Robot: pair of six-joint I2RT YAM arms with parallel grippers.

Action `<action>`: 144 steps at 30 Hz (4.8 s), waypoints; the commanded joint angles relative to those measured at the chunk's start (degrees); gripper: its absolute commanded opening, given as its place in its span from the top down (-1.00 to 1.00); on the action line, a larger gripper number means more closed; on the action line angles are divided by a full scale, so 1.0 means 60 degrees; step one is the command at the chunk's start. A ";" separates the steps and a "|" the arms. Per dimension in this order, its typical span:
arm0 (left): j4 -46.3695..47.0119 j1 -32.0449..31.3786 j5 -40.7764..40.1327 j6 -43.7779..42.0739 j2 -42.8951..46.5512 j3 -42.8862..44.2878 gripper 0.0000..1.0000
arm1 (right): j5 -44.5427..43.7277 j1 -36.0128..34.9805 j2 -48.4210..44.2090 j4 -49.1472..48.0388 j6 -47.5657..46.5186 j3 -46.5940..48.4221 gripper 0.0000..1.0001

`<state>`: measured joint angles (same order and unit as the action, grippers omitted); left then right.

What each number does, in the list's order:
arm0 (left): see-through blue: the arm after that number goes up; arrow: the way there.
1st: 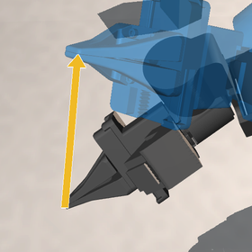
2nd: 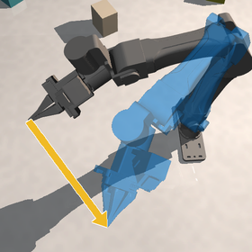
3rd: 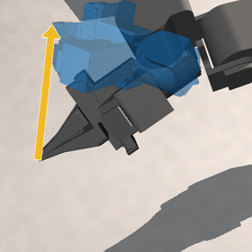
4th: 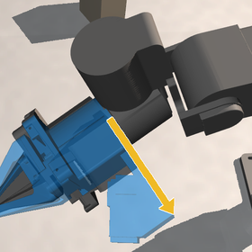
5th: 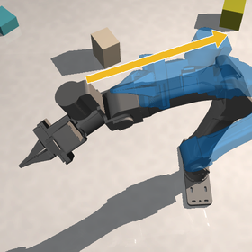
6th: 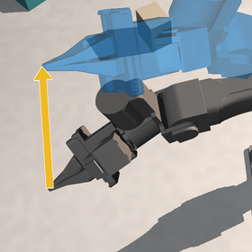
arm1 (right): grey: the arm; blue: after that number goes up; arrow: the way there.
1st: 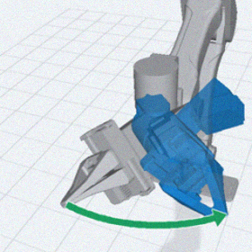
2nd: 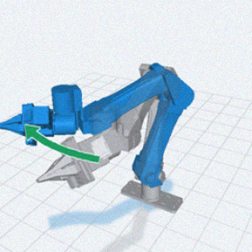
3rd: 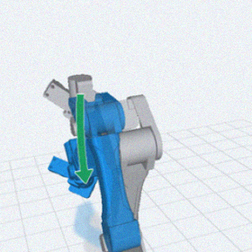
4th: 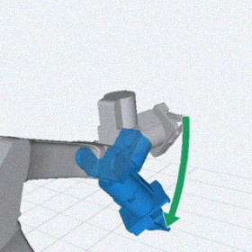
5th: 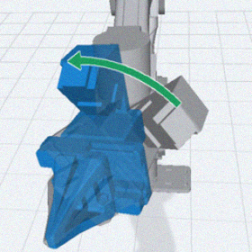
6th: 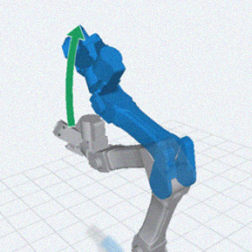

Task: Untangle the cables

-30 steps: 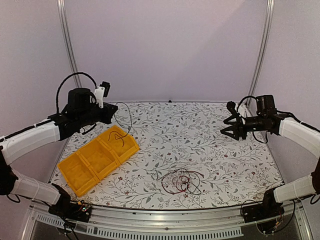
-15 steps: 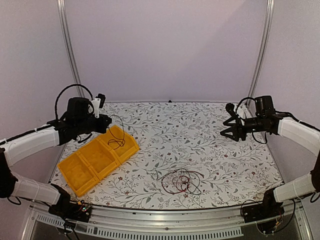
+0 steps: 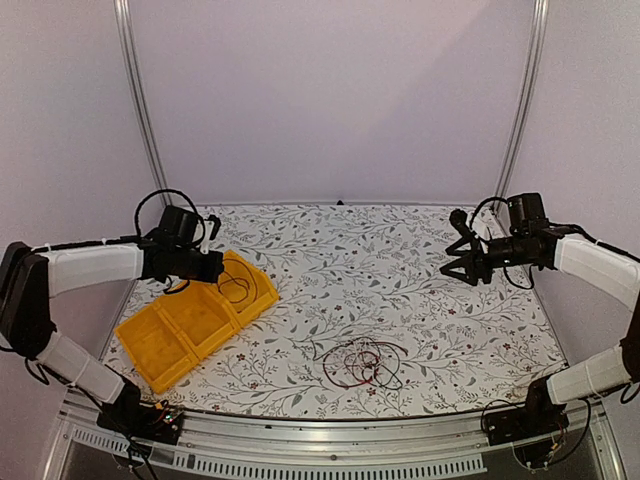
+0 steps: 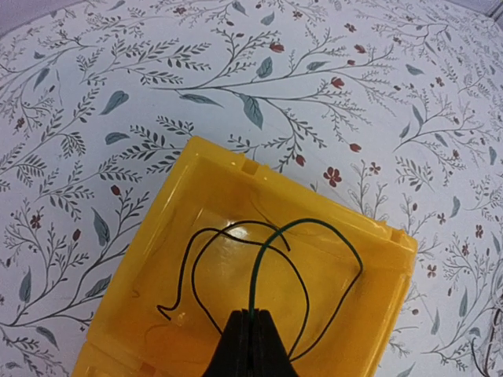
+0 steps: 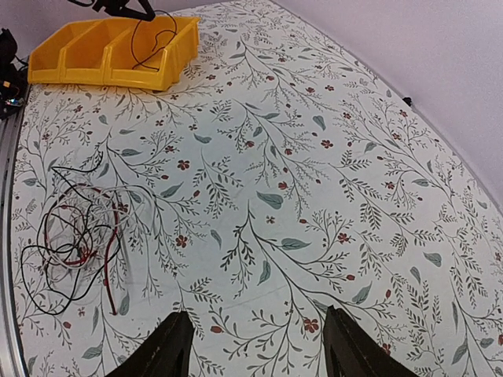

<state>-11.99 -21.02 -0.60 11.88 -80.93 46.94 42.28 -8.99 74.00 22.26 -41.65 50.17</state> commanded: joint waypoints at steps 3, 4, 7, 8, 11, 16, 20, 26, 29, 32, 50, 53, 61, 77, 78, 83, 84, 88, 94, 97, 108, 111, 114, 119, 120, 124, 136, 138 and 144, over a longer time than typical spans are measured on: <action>-0.0477 0.0104 0.0841 0.0331 -0.1333 0.0999 1.00 | -0.0118 -0.0074 0.0074 0.0125 -0.0156 0.0233 -0.22; -0.0521 0.0108 0.0857 0.0358 -0.1541 0.1119 1.00 | -0.0142 -0.0082 0.0074 0.0138 -0.0161 0.0236 -0.22; -0.0793 0.0105 0.0946 0.0309 -0.2138 0.1527 1.00 | -0.0191 -0.0107 0.0104 0.0154 -0.0190 0.0237 -0.21; -0.0900 0.0104 0.0973 0.0293 -0.2283 0.1640 1.00 | -0.0212 -0.0112 0.0104 0.0157 -0.0192 0.0237 -0.22; -0.0982 0.0145 0.1094 0.0274 -0.2439 0.1756 0.99 | -0.0225 -0.0100 0.0104 0.0161 -0.0200 0.0237 -0.22; -0.1197 0.0154 0.0530 0.0363 -0.1696 0.1734 0.58 | -0.0243 -0.0140 0.0147 0.0179 -0.0220 0.0237 -0.21; -0.1452 0.0152 0.0138 0.0358 -0.1021 0.1669 0.37 | -0.0236 -0.0152 0.0213 0.0173 -0.0222 0.0237 -0.22; -0.1679 0.0122 -0.0725 0.0115 0.0324 0.1792 0.08 | -0.0274 -0.0204 0.0431 0.0188 -0.0222 0.0249 -0.22; -0.1268 -0.0151 -0.0479 -0.0363 0.1031 0.1946 0.01 | -0.0358 -0.0256 0.0541 0.0179 -0.0236 0.0251 -0.22; -0.0174 -0.0988 -0.0355 -0.0970 0.1597 0.1964 -0.01 | -0.0385 -0.0332 0.0662 0.0101 -0.0240 0.0251 -0.22; 0.2557 -0.4606 0.0673 0.0239 0.0353 0.0661 -0.22 | -0.0838 -0.3971 0.2730 0.1116 0.0077 0.1644 -0.07; 0.2080 -0.5532 -0.1439 0.1781 0.0605 -0.0202 -0.21 | -0.1331 -0.4624 0.2718 0.1130 -0.0033 0.1969 -0.11; 0.0830 -0.5581 -0.4824 0.4496 0.3462 -0.1649 -0.27 | -0.2276 -0.6382 0.4457 0.1992 -0.0572 0.3967 -0.12; -0.1285 -0.5237 -0.5731 0.2542 0.4049 -0.0233 -0.73 | -0.2023 -0.7470 0.6976 0.3809 -0.1247 0.6167 -0.03; -0.1465 -0.5205 -0.5413 0.2486 0.3978 -0.0090 -0.72 | -0.2023 -0.7536 0.7046 0.3906 -0.1291 0.6205 -0.03; -0.0849 -0.4037 -0.1027 0.2079 0.4730 -0.0200 -0.75 | -0.2048 -0.7748 0.7171 0.4031 -0.1415 0.6241 -0.03; -0.0315 -0.3563 0.0490 0.1919 0.5100 -0.0465 -0.69 | -0.2062 -0.7765 0.7184 0.4012 -0.1409 0.6242 -0.02; -0.0010 -0.2760 0.3025 0.1809 0.5150 -0.0475 -0.40 | -0.2264 -0.7773 0.7222 0.3738 -0.1180 0.6323 0.12; 0.0058 -0.2754 0.2551 0.1993 0.4935 -0.0540 -0.39 | -0.2246 -0.7773 0.7286 0.3706 -0.0752 0.7001 0.38; 0.0393 -0.2766 0.2213 0.2081 0.5158 -0.0845 -0.41 | -0.2178 -0.7773 0.7464 0.4048 -0.0845 0.7184 0.30; 0.0713 -0.2764 0.1807 0.2010 0.5481 -0.1307 -0.57 | -0.1556 -0.7828 0.7406 0.4509 -0.1364 0.6857 -0.05; 0.0814 -0.2759 0.1796 0.2107 0.5397 -0.1425 -0.57 | -0.1787 -0.7888 0.7529 0.4504 -0.1391 0.6858 -0.06; 0.0869 -0.2769 0.1612 0.2197 0.5385 -0.1555 -0.57 | -0.2067 -0.7920 0.7782 0.4514 -0.1318 0.6957 -0.02; 0.1048 -0.2769 0.1638 0.2229 0.5394 -0.1830 -0.54 | -0.2461 -0.7920 0.7918 0.4258 -0.1005 0.7139 0.14; 0.1058 -0.2769 0.1583 0.2274 0.5381 -0.1857 -0.54 | -0.2462 -0.7920 0.7935 0.4286 -0.0979 0.7200 0.18; 0.1234 -0.2777 0.1492 0.2363 0.5248 -0.2024 -0.51 | -0.2507 -0.7918 0.7908 0.4276 -0.0851 0.7405 0.58; 0.4597 -0.4314 0.1594 0.1201 0.4808 -0.3437 -0.49 | -0.1261 -0.7223 0.5898 0.4354 -0.0390 0.7125 1.00; 0.5316 -0.4776 0.1492 0.0828 0.4633 -0.3688 -0.49 | -0.0936 -0.7013 0.5503 0.4448 -0.0252 0.7082 1.00; 0.6173 -0.5774 0.1293 -0.0021 0.3614 -0.3502 -0.51 | -0.0541 -0.6767 0.4716 0.4522 -0.0014 0.6747 1.00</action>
<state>17.61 -52.56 8.29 16.86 -56.05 24.95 35.73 -50.11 105.10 48.38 -43.53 92.66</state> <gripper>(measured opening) 0.749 0.021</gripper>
